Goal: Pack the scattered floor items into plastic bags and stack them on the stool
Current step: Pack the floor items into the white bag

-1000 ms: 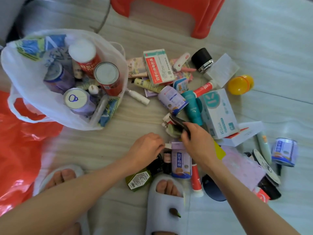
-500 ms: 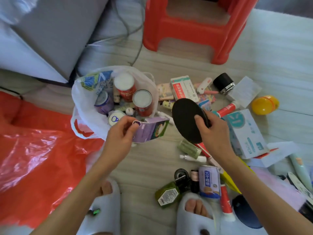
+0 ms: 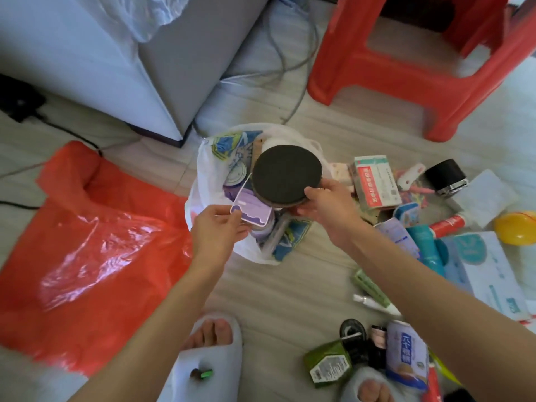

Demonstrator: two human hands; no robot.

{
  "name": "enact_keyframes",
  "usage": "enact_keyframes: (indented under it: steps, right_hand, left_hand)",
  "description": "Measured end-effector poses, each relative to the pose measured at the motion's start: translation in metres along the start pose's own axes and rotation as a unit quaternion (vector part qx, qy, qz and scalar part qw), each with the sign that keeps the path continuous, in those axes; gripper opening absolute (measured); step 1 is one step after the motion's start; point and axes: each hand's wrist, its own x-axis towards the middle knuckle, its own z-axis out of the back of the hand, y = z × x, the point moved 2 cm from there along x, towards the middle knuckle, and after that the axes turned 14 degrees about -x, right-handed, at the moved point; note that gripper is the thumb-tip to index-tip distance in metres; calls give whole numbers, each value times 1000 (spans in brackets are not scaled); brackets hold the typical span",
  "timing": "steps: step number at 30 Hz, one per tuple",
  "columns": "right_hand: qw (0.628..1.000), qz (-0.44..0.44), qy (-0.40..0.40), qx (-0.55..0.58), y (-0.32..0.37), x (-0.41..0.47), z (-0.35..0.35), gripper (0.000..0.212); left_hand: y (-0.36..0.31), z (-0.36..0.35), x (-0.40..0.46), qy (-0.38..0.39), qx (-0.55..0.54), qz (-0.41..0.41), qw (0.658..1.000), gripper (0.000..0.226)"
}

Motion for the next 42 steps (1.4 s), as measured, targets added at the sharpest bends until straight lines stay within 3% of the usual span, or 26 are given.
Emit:
enact_keyframes:
  steps: [3, 6, 9, 11, 13, 16, 19, 22, 25, 29, 31, 36, 39, 42]
  right_hand:
    - [987, 12, -52, -152, -14, 3, 2, 12]
    - [943, 93, -61, -315, -12, 2, 0, 20]
    - [895, 143, -35, -422, -11, -7, -3, 29]
    - [895, 177, -50, -406, -20, -18, 2, 26]
    - [901, 199, -66, -379, -39, -30, 12, 21]
    - [890, 177, -49, -417, -84, -40, 34, 23]
    - [872, 133, -38, -470, -133, -48, 65, 24]
    - [847, 111, -70, -515, -163, -57, 97, 22]
    - [821, 110, -107, -550, -179, -71, 119, 21]
    - [782, 86, -146, -600, -206, -93, 142, 31]
    - [785, 94, -142, -596, -219, -99, 150, 45]
    - [768, 106, -135, -618, -228, -100, 149, 61]
    - [718, 46, -160, -676, -227, -98, 150, 67]
    - [695, 20, -166, -700, -228, -95, 150, 75]
  left_hand:
    - [-3, 10, 0, -25, 182, -94, 978, 9]
    - [-11, 20, -2, -74, 284, -179, 939, 21]
    - [-13, 27, 3, -120, 267, -163, 942, 39]
    - [-10, 29, 10, -116, 250, -128, 953, 45]
    - [-13, 29, 16, -113, 246, -129, 954, 32]
    - [-27, 28, 6, -131, 239, -225, 935, 20]
    - [-37, 29, -21, -120, 217, -309, 918, 24]
    - [-26, 19, -42, -58, 219, -373, 900, 29]
    - [19, -9, -66, 77, 281, -371, 881, 29]
    - [103, -35, -96, 320, 424, -266, 804, 42]
    - [134, -44, -106, 388, 488, -208, 754, 41]
    - [173, -67, -123, 445, 588, -161, 656, 55]
    - [181, -68, -124, 451, 615, -152, 629, 61]
    - [184, -67, -123, 458, 639, -108, 609, 58]
